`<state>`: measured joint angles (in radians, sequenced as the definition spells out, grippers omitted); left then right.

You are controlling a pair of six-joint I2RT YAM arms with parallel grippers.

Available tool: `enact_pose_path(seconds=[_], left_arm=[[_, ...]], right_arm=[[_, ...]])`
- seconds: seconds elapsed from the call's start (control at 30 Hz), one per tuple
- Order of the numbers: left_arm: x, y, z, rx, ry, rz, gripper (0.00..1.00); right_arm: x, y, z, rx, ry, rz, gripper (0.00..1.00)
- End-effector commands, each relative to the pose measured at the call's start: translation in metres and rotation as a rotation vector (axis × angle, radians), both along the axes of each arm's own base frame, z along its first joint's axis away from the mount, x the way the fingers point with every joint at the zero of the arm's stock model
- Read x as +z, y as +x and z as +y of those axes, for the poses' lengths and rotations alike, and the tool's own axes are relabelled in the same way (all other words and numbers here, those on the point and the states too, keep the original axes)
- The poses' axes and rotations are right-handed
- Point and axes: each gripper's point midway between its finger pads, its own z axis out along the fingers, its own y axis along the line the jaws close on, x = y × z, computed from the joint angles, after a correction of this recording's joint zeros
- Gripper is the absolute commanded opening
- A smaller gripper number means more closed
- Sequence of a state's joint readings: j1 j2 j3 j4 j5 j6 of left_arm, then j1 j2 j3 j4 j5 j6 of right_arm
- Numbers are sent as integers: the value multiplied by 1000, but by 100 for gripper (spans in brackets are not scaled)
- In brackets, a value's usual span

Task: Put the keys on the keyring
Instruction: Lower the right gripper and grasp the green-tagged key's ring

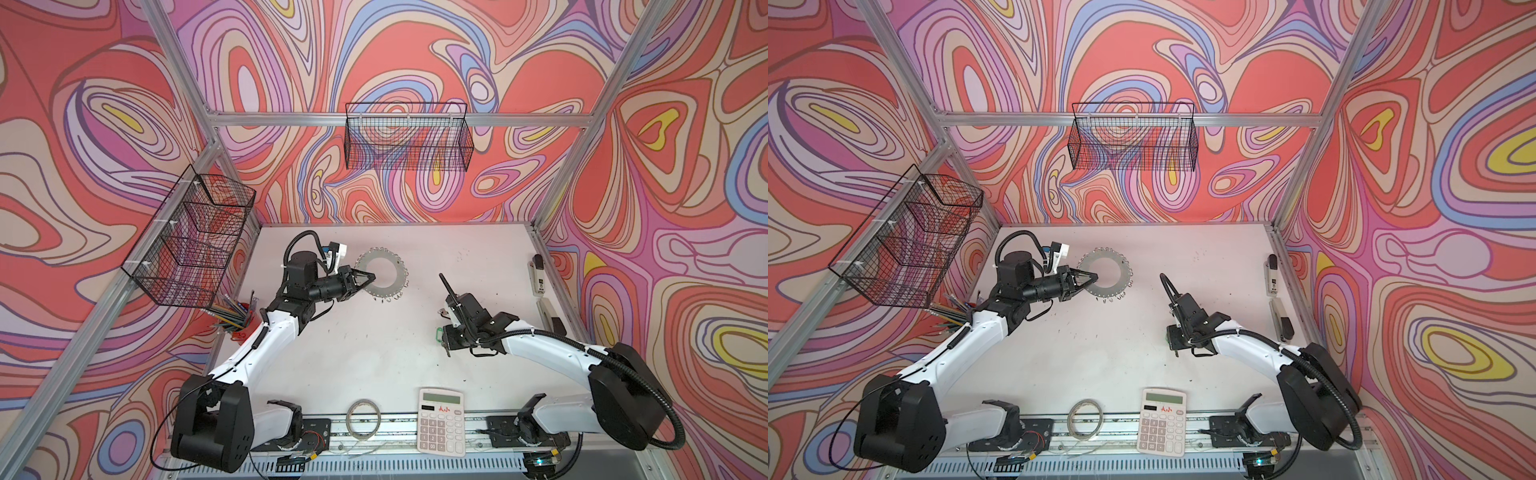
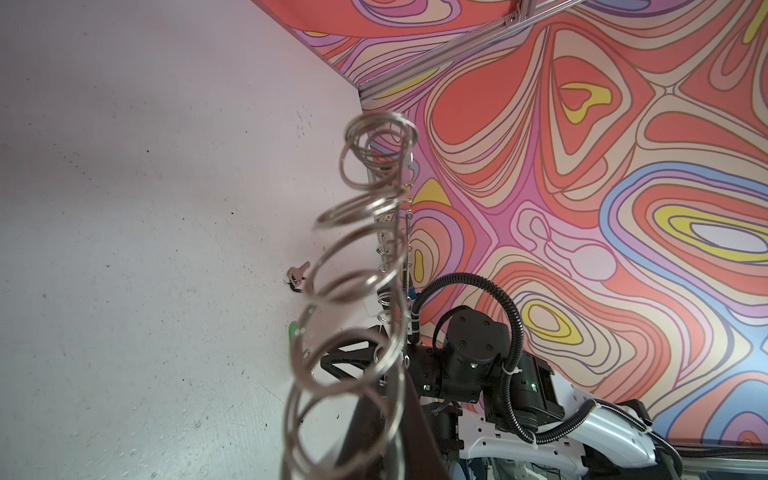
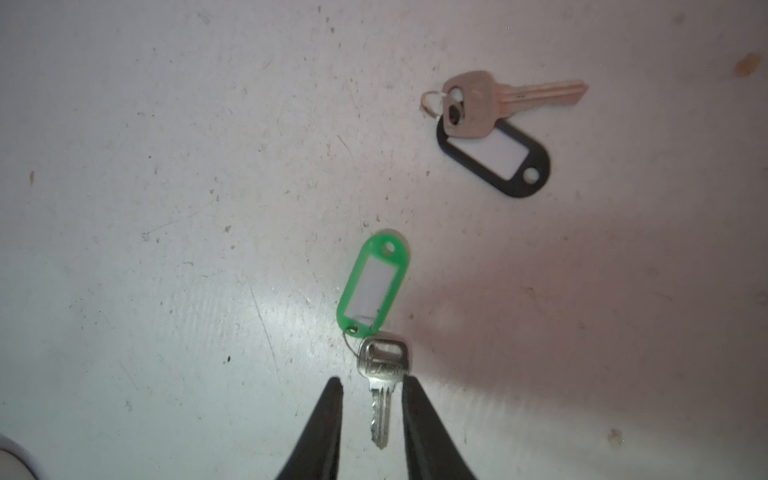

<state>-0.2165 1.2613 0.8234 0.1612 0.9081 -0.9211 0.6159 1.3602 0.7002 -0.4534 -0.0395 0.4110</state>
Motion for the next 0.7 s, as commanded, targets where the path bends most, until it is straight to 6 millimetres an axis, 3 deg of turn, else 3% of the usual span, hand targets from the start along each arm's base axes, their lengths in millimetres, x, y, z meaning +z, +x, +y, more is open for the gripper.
enact_pose_path(seconds=[0.0,0.67], left_arm=[[6,-2,-3,-20,-20,-28,0],[0,-4,-1,-18,-5,-11,0]], right_arm=[[-6,2,3,-12,-21,-3,26],[-15,8,9,25,-48,-8,15]])
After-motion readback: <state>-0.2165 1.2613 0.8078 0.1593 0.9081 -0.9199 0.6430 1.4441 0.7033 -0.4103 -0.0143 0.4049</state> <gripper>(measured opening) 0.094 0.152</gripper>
